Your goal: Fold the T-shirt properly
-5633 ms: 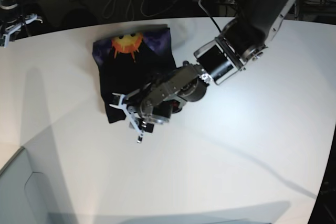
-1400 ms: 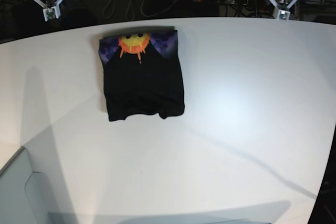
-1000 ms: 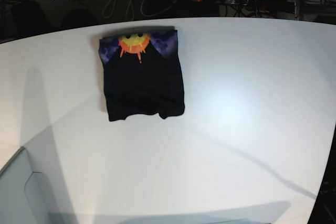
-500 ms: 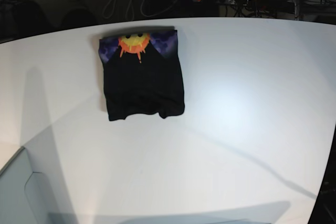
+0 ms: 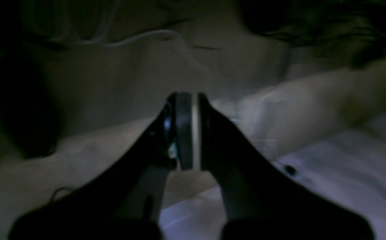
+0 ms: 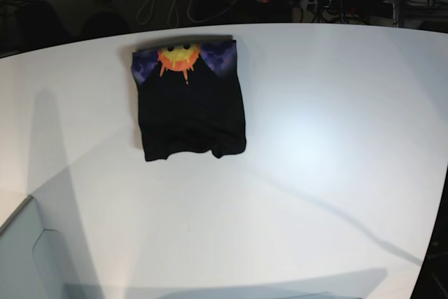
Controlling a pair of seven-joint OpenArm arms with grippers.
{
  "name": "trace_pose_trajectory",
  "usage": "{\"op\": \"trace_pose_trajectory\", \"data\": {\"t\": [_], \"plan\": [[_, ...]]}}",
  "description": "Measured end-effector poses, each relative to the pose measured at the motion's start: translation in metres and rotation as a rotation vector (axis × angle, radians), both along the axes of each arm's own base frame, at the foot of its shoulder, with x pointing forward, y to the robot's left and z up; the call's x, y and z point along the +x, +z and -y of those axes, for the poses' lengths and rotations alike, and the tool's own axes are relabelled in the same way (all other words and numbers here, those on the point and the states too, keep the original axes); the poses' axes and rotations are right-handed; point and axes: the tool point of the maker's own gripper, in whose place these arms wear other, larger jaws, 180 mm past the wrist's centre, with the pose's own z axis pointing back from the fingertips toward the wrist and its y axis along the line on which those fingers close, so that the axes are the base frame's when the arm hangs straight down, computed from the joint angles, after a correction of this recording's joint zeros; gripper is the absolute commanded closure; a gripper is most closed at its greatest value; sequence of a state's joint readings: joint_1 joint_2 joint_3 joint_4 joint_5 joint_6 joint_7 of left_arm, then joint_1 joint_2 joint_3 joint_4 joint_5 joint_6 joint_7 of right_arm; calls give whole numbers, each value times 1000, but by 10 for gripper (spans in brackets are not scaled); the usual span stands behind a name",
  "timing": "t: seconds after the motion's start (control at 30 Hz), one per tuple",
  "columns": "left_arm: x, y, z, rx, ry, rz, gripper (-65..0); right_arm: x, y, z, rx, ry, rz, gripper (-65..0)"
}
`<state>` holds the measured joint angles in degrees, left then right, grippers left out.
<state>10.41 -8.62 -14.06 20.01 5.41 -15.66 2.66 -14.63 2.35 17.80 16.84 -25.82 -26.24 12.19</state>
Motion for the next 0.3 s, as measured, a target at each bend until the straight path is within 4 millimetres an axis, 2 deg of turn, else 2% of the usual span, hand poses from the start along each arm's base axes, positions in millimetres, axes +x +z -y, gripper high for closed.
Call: {"op": "trace_pose_trajectory", "data": {"t": [0.13,0.3], "plan": [[7,-1,4,-7,-18,9,0,4,0,-4,-22,-7,5,-1],[5,-1,3,-5,-19,5,0,5,-1,-14,-6,-4,7,-1]]}}
